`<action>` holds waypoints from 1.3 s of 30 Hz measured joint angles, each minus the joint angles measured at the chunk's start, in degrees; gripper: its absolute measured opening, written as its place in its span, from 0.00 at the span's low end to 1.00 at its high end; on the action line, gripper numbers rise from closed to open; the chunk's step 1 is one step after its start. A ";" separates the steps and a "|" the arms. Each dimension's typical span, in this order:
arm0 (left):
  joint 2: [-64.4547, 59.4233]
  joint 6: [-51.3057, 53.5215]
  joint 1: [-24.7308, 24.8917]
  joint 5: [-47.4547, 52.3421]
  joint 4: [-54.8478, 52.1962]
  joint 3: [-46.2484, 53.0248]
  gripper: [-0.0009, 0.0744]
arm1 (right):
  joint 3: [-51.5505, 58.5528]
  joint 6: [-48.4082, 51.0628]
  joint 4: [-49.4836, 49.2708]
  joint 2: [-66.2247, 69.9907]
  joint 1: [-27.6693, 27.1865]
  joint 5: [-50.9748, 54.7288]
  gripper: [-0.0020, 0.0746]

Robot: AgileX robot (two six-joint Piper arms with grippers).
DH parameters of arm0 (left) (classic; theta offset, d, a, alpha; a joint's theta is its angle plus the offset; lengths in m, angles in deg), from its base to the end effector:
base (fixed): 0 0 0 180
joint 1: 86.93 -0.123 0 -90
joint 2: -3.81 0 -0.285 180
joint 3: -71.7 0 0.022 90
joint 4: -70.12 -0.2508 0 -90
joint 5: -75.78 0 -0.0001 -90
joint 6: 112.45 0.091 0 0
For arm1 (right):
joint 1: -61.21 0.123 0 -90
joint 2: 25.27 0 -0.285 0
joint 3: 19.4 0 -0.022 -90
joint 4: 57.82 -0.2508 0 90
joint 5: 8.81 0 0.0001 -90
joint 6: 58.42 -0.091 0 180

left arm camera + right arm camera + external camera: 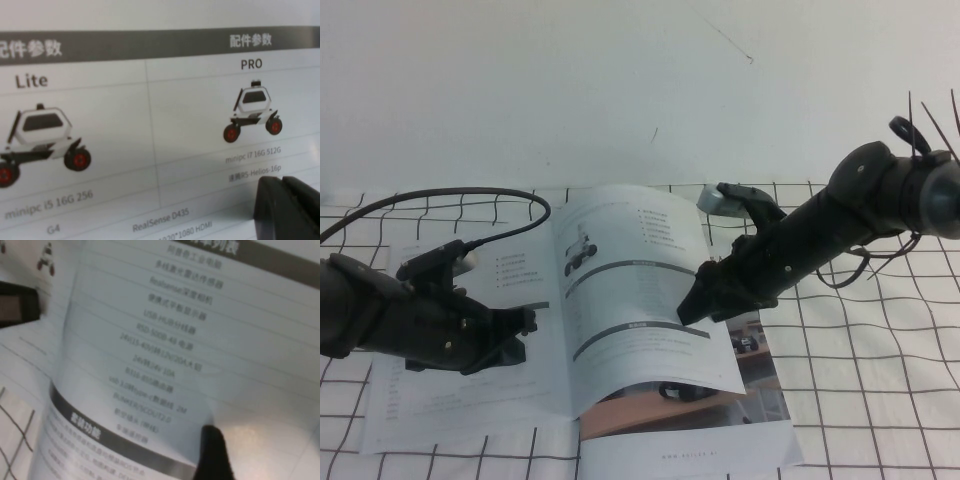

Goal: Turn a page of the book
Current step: Open the closed book

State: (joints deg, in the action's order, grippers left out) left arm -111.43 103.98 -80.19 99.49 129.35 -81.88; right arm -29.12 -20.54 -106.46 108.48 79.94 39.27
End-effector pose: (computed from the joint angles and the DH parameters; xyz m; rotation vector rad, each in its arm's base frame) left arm 0.3253 -0.0702 0.1208 -0.2173 2.7175 -0.6182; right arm 0.4027 0.1903 0.1357 -0.6091 2.6965 0.9071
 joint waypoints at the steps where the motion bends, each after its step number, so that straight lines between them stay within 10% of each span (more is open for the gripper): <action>1: 0.00 0.11 0.00 0.00 0.10 0.00 0.01 | 0.00 0.73 -1.16 0.09 0.00 0.05 0.62; 16: 0.00 0.11 0.00 0.00 0.70 0.00 0.01 | -0.14 12.21 -19.66 0.09 0.00 4.08 0.62; 26: 0.00 0.39 0.00 0.00 0.91 0.00 0.01 | -9.77 -6.30 11.38 0.22 -1.11 7.00 0.62; 39: -0.04 0.39 0.00 0.00 1.03 0.00 0.01 | -10.29 -8.83 13.97 4.22 -1.11 8.24 0.62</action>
State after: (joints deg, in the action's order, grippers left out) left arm -111.47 104.38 -80.19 99.49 130.38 -81.88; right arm -39.41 -29.36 -92.50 112.70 78.83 47.52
